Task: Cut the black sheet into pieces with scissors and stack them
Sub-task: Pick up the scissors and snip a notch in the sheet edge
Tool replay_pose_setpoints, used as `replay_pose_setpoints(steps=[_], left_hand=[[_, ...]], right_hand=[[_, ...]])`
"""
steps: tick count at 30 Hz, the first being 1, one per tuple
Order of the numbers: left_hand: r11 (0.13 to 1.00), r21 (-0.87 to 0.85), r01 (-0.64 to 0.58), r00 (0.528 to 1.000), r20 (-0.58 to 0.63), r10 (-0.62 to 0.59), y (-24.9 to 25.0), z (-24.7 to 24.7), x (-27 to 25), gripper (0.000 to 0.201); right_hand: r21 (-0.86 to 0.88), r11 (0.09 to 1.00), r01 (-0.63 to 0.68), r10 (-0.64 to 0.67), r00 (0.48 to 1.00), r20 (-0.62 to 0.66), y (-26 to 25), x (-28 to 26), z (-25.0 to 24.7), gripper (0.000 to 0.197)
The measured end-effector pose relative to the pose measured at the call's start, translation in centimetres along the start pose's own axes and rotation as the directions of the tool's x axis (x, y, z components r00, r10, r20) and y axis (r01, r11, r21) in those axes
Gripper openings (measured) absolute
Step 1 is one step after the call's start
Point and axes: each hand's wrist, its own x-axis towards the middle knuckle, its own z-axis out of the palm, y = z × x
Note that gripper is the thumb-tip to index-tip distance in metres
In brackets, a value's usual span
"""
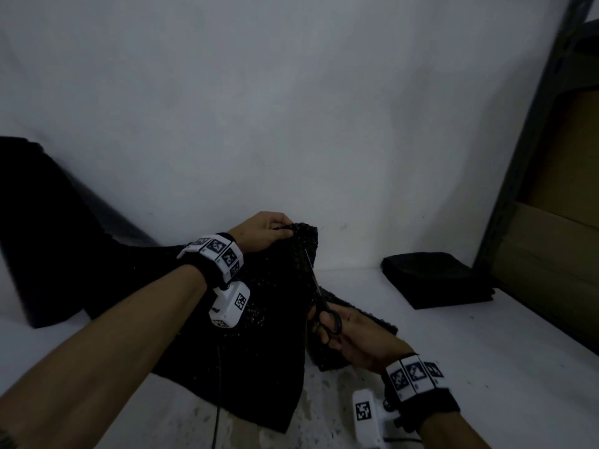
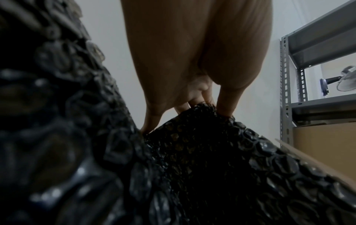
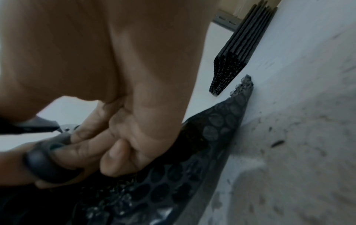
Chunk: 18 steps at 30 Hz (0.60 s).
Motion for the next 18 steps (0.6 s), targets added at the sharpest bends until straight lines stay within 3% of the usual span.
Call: replay_pose_setpoints(steps=[6, 18], left_hand=[[0.998, 0.059, 0.010, 1.000, -0.003, -0.010, -0.2, -0.2, 0.0, 0.006], [1.000, -0.021, 0.023, 1.000, 0.008, -0.023, 0.4, 0.2, -0.7, 0.010]], right_hand=[[-0.036, 0.999, 0.001, -0.002, 1.000, -0.026, 0.3, -0.1, 0.0, 0.050], [-0.091, 0.994, -0.067, 0.061, 0.996, -0.065, -1.1, 0.2, 0.1, 0.058]])
